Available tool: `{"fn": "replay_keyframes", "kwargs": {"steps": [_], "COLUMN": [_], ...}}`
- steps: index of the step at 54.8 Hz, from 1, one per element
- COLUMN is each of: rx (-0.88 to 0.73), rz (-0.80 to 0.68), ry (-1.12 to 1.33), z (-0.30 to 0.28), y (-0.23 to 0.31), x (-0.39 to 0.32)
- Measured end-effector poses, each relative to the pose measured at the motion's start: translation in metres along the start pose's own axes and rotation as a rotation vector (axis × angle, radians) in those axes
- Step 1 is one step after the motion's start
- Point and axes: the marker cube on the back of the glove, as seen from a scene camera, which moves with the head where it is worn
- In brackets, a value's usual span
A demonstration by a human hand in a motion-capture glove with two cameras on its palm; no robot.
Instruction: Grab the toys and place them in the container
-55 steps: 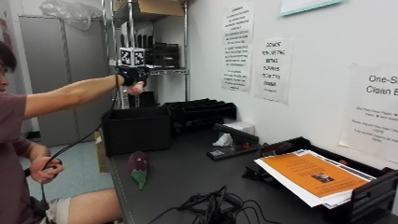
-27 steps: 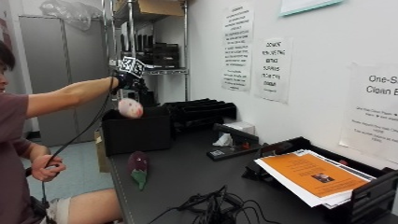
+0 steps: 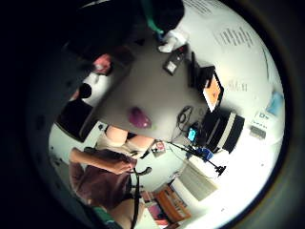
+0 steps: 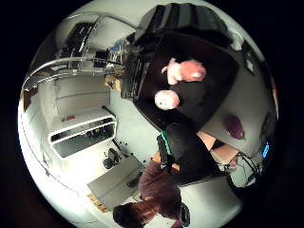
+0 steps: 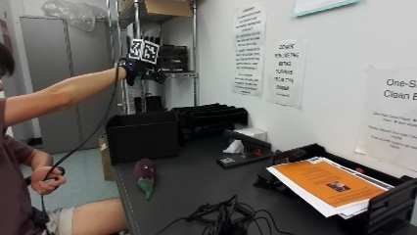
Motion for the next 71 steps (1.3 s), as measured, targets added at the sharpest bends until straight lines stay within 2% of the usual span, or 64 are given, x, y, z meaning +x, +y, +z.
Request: {"fn": "replay_keyframes", "kwargs": {"steps": [14,24,32,45,52,55,62,71], "rx": [0.051,0.074,0.036,-0.049,-0.038,-0.008,0.202,0.312], "rz": [0.139,0.175,0.185,0.157,0.154,0.153,0.146,0.127], "ry": [0.05,0.036,0.017,-0.108,-0.099,-0.083,-0.044,-0.047], "z": [-0.018,0.008,0.071,0.262,0.332,0.35,0.356,0.355], "y": [0.062,0.091,0.093,0.067,0.057,0.052,0.045,0.033], "x": [0.095,0.156,0.182,0.214,0.206,0.201,0.199,0.201]}}
